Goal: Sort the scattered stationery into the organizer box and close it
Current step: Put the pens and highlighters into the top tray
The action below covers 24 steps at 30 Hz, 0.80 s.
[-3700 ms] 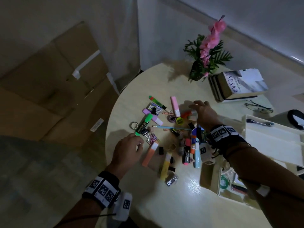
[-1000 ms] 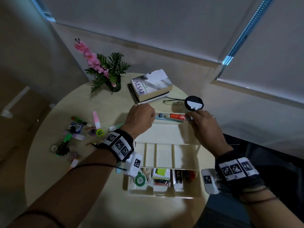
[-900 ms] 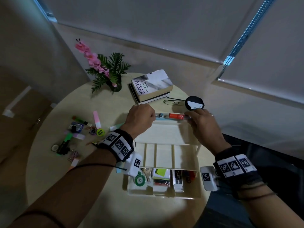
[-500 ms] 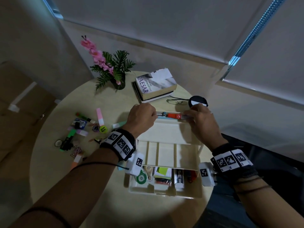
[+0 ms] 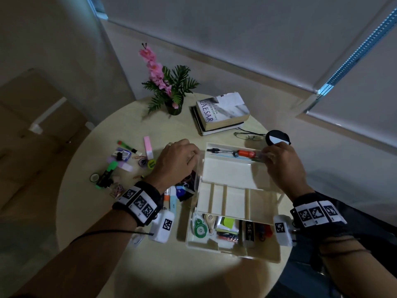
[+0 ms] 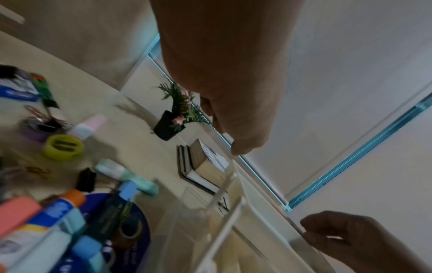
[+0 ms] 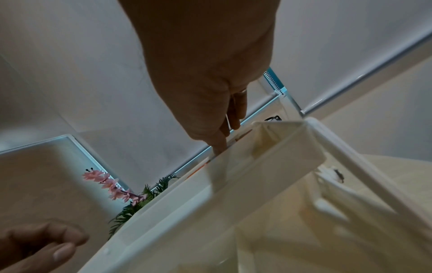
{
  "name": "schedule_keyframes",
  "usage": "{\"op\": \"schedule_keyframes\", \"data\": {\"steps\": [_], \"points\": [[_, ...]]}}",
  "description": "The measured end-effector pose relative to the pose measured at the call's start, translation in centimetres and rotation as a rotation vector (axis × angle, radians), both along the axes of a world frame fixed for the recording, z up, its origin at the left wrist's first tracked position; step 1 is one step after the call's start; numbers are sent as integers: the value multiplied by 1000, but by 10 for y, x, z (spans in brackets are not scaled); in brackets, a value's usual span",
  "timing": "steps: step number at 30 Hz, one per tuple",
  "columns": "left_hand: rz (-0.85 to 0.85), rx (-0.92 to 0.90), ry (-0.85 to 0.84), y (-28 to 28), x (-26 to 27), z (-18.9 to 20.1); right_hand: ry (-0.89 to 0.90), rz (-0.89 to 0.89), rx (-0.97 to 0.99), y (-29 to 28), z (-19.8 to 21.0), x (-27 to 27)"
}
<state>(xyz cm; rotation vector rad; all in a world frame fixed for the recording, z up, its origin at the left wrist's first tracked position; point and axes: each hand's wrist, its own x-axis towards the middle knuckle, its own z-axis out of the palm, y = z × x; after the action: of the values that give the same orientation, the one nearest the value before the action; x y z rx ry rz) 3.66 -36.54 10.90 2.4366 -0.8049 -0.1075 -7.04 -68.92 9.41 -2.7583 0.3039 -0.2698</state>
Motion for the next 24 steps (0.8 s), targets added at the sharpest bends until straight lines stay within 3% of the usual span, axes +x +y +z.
{"op": "schedule_keyframes", "data": {"steps": [5,11,14,19,24], "points": [[128,-7,9,85,11,-3,-104,80,-10,44,17,6],[363,56,121,198,33,-20,-126,242,103,152,29,42],[410,69,188,242,37,-33,-18,326,122,203,16,69],[390,75,251,290,33,-53,230,317,151,276,-24,113],[364,63,306,322,27,-78,329,313,115,336,-59,145]]}}
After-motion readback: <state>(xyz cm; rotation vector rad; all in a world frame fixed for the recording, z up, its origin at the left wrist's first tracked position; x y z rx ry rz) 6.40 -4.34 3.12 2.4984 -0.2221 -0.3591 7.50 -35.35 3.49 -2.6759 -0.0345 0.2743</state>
